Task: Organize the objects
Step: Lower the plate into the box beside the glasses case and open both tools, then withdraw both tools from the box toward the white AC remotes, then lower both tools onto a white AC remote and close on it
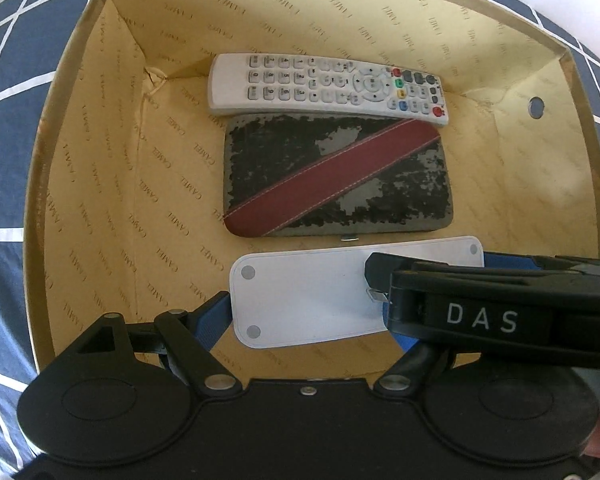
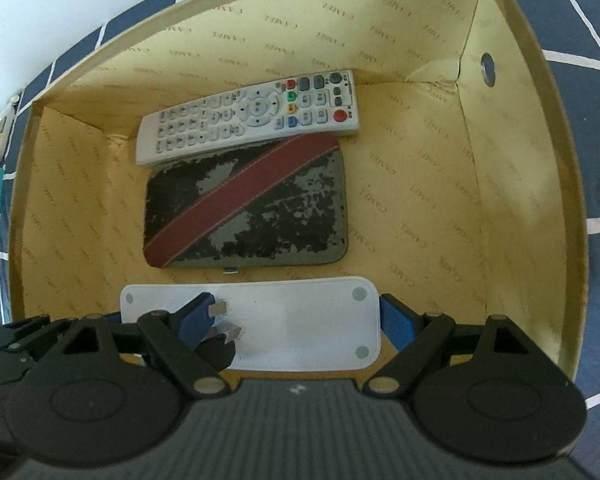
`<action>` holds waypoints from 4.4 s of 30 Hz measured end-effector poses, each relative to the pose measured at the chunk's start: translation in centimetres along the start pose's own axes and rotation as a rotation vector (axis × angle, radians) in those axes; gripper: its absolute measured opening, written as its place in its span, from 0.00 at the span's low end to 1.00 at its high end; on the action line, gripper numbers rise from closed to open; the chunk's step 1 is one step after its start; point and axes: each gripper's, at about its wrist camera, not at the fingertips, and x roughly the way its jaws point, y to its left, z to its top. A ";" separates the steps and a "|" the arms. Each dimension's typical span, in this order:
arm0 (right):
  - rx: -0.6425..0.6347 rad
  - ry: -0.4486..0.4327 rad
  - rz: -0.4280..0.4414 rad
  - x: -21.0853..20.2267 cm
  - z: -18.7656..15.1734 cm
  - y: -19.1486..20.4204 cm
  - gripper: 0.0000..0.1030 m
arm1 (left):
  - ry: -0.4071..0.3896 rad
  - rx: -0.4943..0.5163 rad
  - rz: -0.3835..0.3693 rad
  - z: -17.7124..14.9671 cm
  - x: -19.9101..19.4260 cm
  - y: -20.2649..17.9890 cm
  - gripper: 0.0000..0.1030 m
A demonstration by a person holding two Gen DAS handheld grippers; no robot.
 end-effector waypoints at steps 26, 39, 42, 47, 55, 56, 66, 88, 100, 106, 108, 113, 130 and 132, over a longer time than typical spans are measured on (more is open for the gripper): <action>0.022 -0.035 0.024 -2.1 0.5 -0.5 0.86 | -0.058 -0.076 0.021 -1.1 -2.6 0.5 0.79; -0.054 -0.144 0.073 -8.6 -1.3 -0.1 0.87 | -0.157 -0.127 0.055 -5.5 -8.1 -1.8 0.88; -0.062 -0.176 0.077 -10.4 -2.5 -0.7 0.90 | -0.182 -0.128 0.068 -6.8 -9.4 -2.6 0.91; -0.064 -0.211 0.074 -12.8 -4.4 -1.9 0.97 | -0.215 -0.142 0.067 -8.8 -11.1 -4.0 0.96; -0.058 -0.265 0.073 -16.5 -7.7 -4.3 1.00 | -0.249 -0.126 0.092 -11.3 -12.8 -6.9 1.00; -0.057 -0.272 0.071 -16.9 -8.0 -4.7 1.00 | -0.253 -0.125 0.091 -11.6 -13.0 -7.3 1.00; -0.001 -0.310 0.055 -19.6 -10.6 -10.0 1.00 | -0.271 -0.070 0.076 -12.7 -13.6 -13.4 1.00; 0.106 -0.340 -0.010 -25.3 -11.0 -29.6 1.00 | -0.265 0.022 0.051 -9.9 -10.3 -32.9 1.00; 0.142 -0.370 -0.056 -27.2 -11.0 -39.2 1.00 | -0.256 0.047 0.039 -8.5 -7.6 -41.4 1.00; 0.169 -0.377 -0.076 -27.4 -10.6 -42.5 1.00 | -0.249 0.067 0.040 -7.2 -6.7 -43.9 1.00; 0.179 -0.377 -0.078 -27.4 -10.4 -43.3 1.00 | -0.244 0.073 0.041 -6.6 -6.4 -44.5 1.00; 0.210 -0.366 -0.083 -27.0 -9.4 -45.2 1.00 | -0.225 0.093 0.053 -4.8 -5.2 -45.7 1.00; 0.314 -0.269 -0.087 -21.6 -2.0 -50.2 1.00 | -0.126 0.183 0.067 4.8 1.4 -47.9 1.00; 0.325 -0.253 -0.085 -20.7 -0.9 -50.8 1.00 | -0.105 0.201 0.063 6.1 2.7 -48.3 1.00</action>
